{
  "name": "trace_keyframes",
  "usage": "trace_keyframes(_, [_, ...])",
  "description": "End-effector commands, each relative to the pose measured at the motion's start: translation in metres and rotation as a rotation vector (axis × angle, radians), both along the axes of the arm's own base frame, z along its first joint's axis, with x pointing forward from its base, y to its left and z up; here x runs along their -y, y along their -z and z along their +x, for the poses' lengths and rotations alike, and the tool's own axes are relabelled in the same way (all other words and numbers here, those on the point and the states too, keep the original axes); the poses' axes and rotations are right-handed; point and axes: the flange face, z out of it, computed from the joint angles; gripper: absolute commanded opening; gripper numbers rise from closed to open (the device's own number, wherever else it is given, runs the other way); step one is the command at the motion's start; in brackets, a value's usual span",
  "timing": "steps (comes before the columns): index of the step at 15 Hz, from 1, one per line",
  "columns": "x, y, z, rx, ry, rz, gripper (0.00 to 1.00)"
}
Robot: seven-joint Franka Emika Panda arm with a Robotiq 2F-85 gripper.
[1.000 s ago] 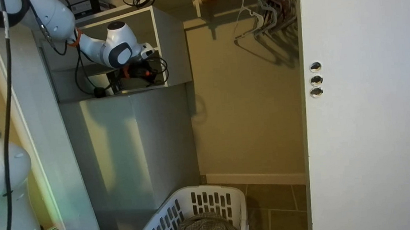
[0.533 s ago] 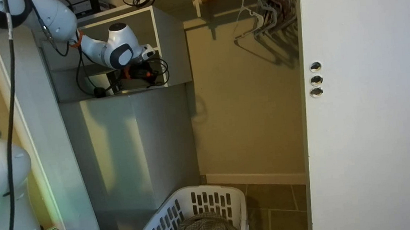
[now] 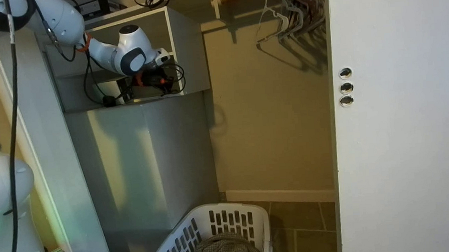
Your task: Remove the utensil from the top shelf and out it on the bottom shelf
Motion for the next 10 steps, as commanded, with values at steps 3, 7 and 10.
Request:
trace_keyframes(3, [0.002, -0.010, -0.002, -0.004, -0.010, 0.005, 0.74])
trace_keyframes(7, [0.008, -0.019, -0.017, -0.009, -0.021, -0.006, 0.99])
trace_keyframes(10, [0.021, -0.029, -0.036, -0.019, -0.015, -0.009, 1.00])
